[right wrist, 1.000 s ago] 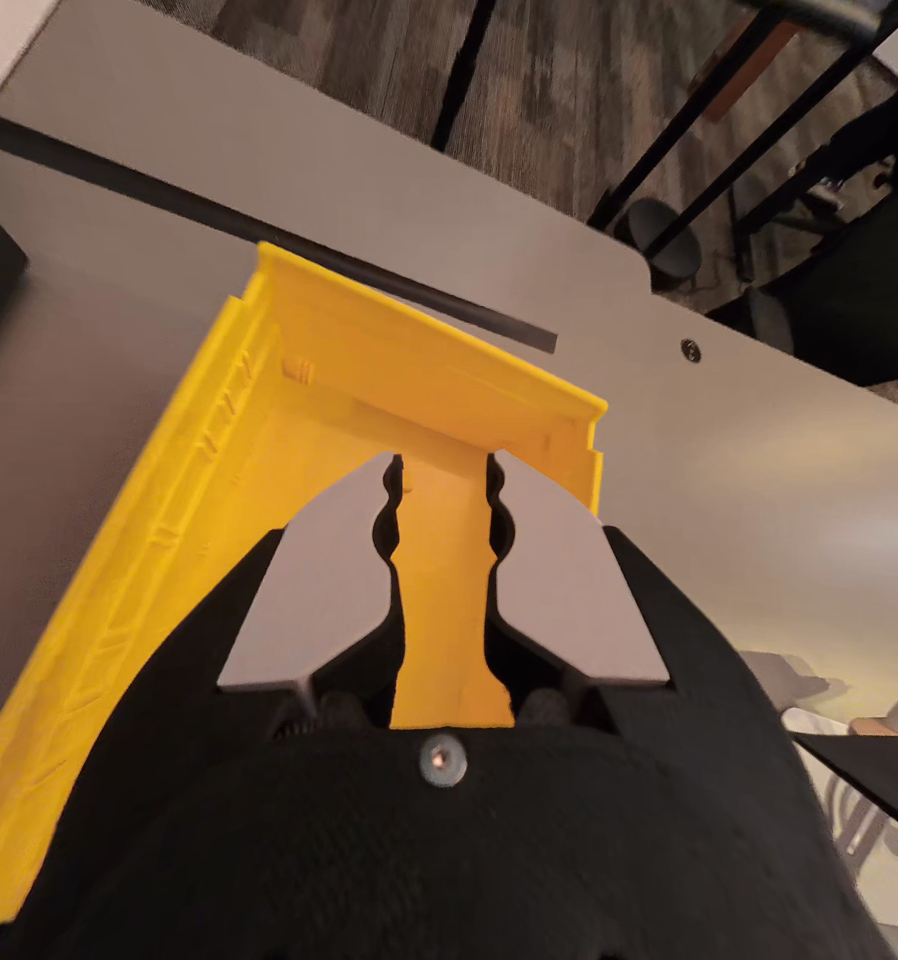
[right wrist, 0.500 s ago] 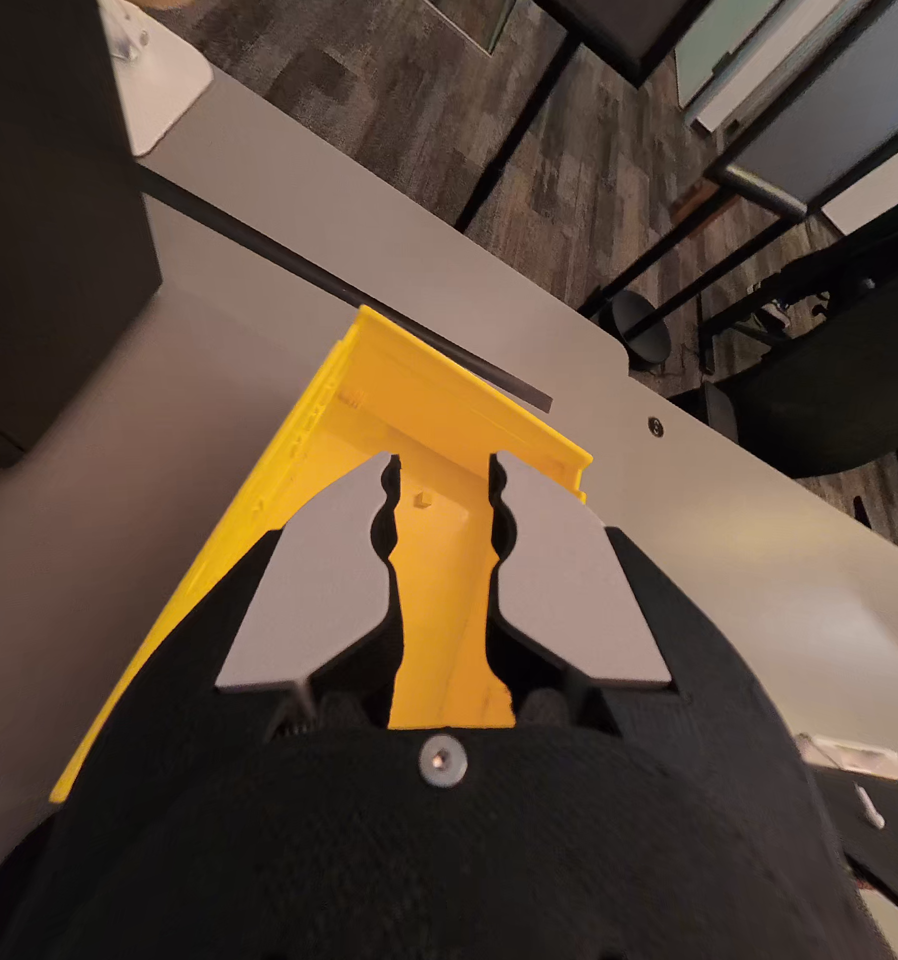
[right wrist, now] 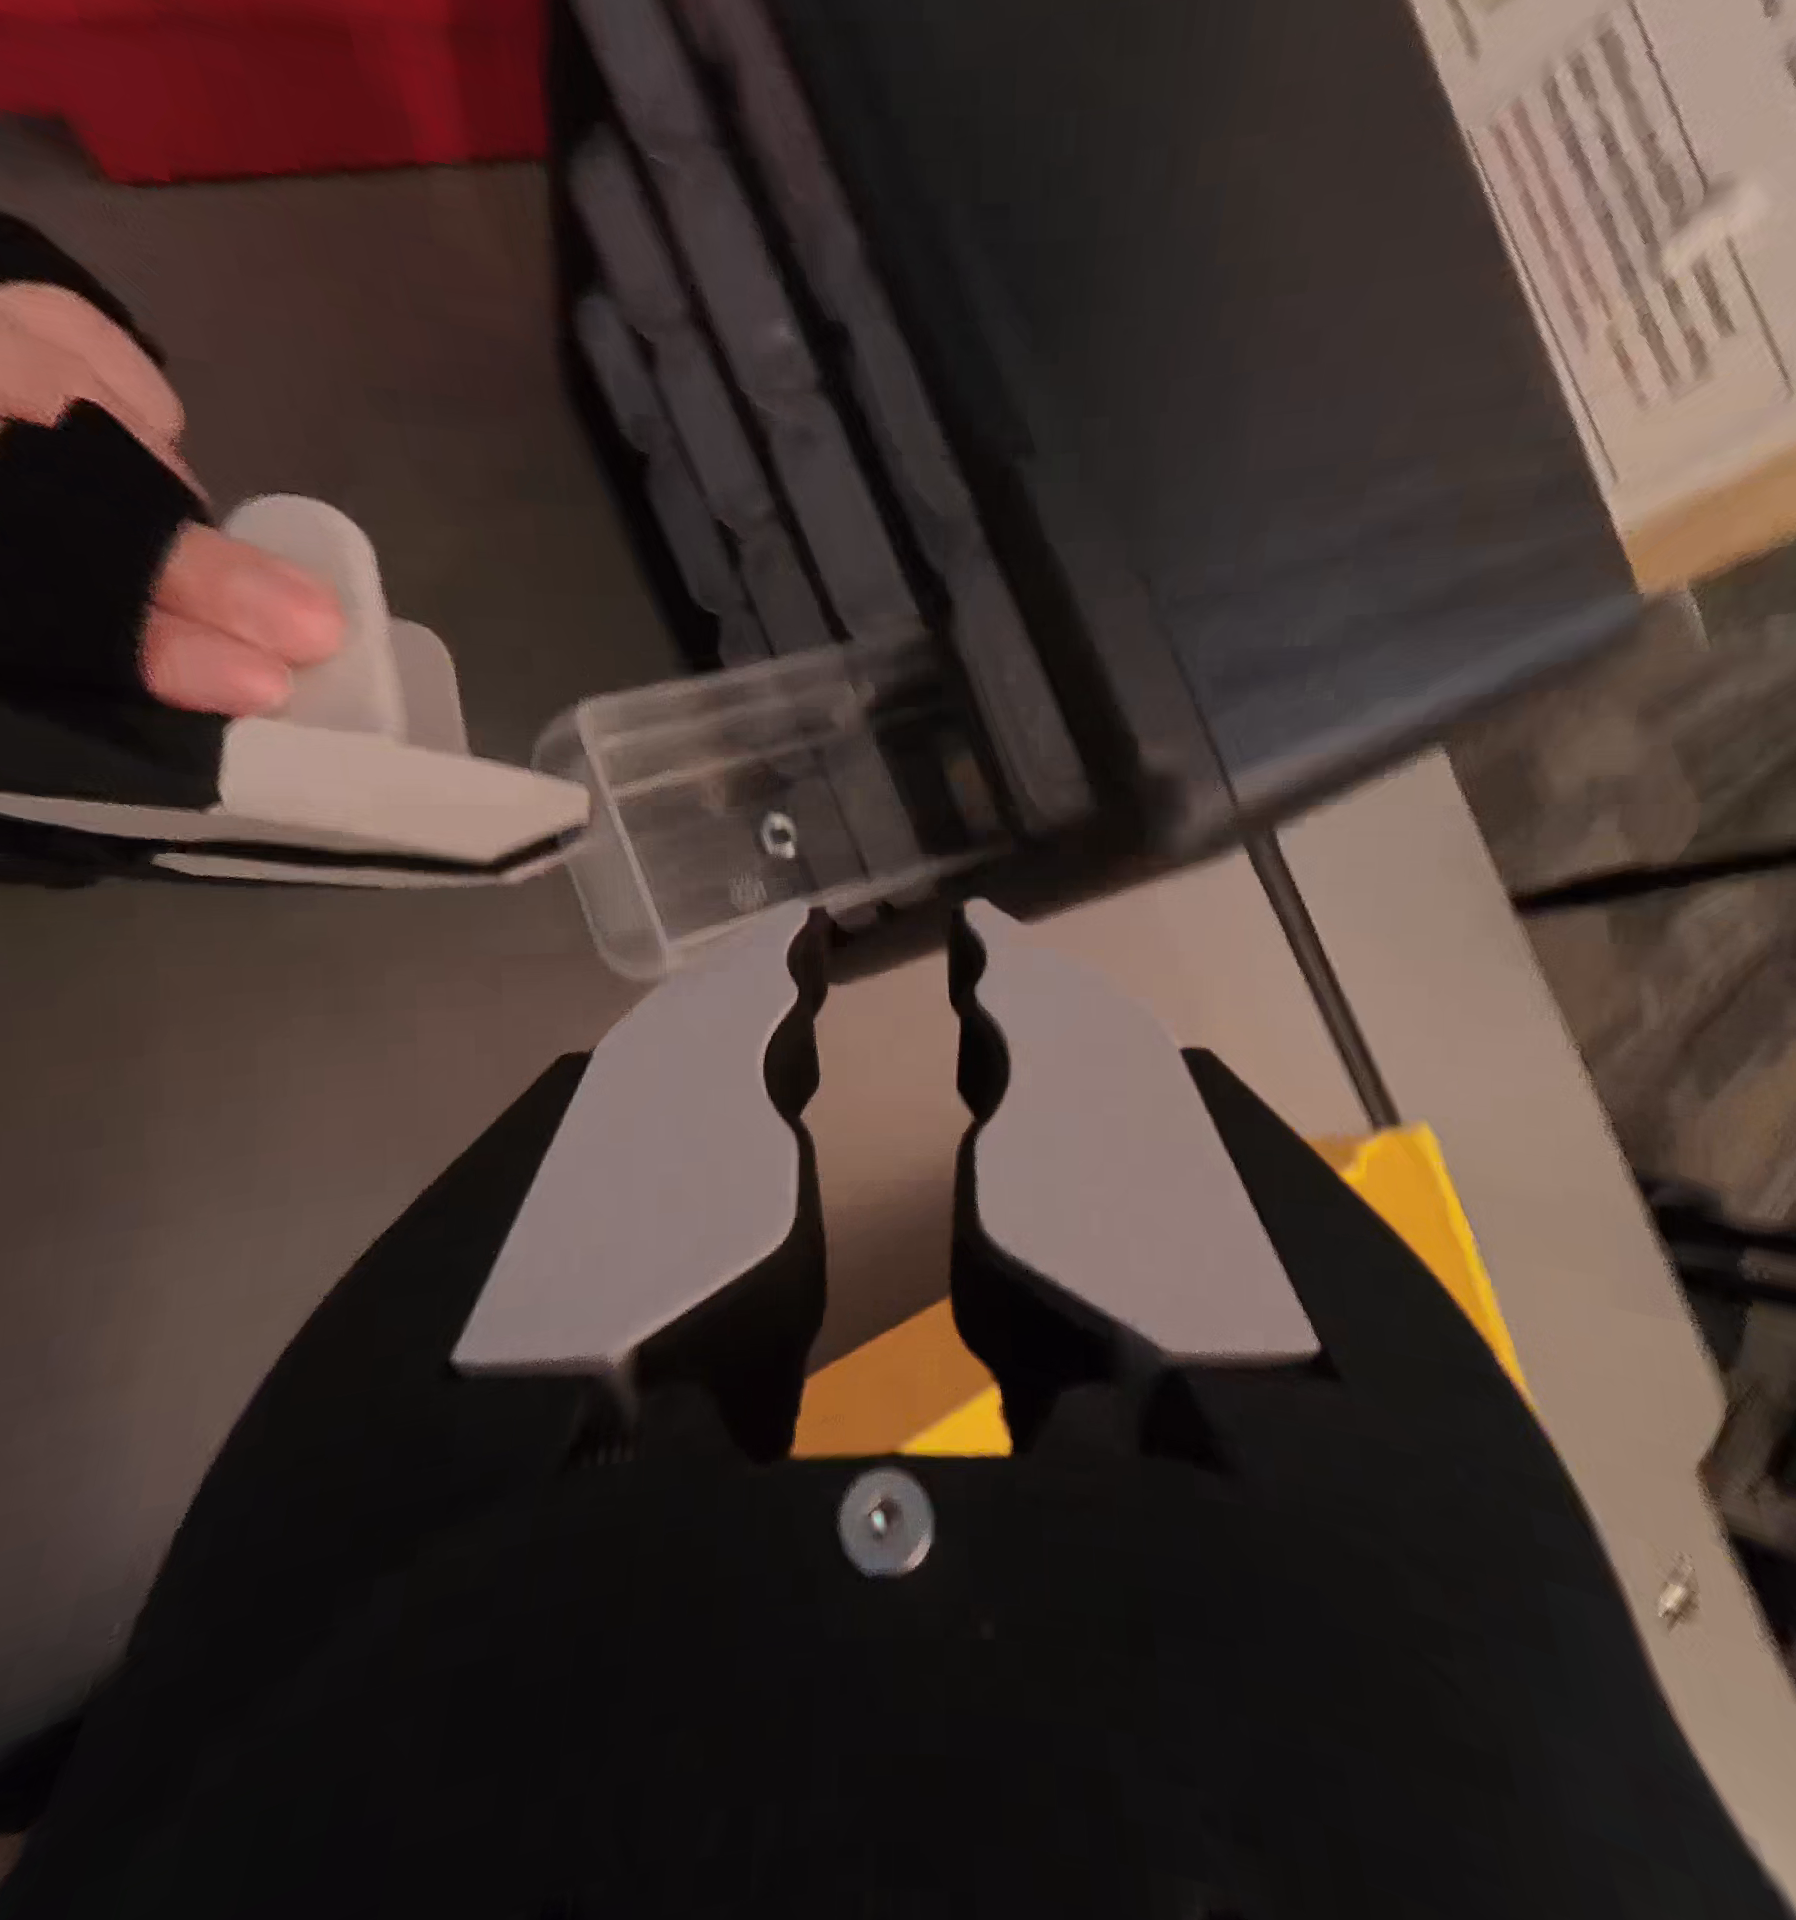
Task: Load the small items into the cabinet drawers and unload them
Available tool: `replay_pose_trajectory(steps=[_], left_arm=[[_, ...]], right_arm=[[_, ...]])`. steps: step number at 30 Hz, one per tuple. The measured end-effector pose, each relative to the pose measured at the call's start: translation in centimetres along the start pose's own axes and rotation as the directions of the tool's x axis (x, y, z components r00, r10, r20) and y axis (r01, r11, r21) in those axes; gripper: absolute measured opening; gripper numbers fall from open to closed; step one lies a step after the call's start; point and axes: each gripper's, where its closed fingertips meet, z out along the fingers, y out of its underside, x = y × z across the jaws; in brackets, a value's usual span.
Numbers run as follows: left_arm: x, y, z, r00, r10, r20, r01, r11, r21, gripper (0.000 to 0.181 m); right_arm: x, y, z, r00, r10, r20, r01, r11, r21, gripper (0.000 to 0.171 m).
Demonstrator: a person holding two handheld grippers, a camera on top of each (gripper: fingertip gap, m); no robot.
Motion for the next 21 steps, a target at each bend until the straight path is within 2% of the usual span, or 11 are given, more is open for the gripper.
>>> replay_pose_trajectory(steps=[3,4,6,9,13,17,21], left_arm=[[-0.2,-0.6,-0.7,1.0,0.017,0.003,-0.017,1.0,0.014,0.008],[-0.3,-0.7,-0.8,1.0,0.006,0.002,-0.006,1.0,0.018,0.008],[-0.5,-0.5,-0.9,1.0,-0.017,-0.005,0.017,1.0,0.015,0.008],[-0.5,-0.5,-1.1,0.999,-0.033,-0.014,0.033,0.999,0.017,0.008],[-0.4,-0.9,-1.5,1.0,-0.026,-0.009,0.026,0.999,0.027,0.008],[-0.5,-0.9,-1.6,1.0,-0.02,-0.006,0.02,0.999,0.027,0.008],[-0.6,-0.8,-1.6,1.0,-0.029,-0.011,0.03,0.999,0.028,0.008]], right_arm=[[-2.3,-1.9,1.0,0.978,-0.197,0.062,0.195,0.98,0.033,0.019],[-2.7,-2.0,1.6,0.963,-0.257,0.083,0.257,0.966,0.008,0.019],[-3.1,-1.0,3.0,0.94,-0.305,0.156,0.325,0.937,-0.129,0.02],[-3.4,0.3,4.4,0.914,-0.292,0.283,0.374,0.877,-0.302,0.02],[-4.4,1.0,5.3,0.853,-0.275,0.444,0.459,0.8,-0.386,0.02],[-5.0,1.7,5.3,0.821,-0.225,0.525,0.489,0.751,-0.444,0.021],[-5.1,1.8,5.2,0.818,-0.229,0.527,0.499,0.738,-0.453,0.022]])
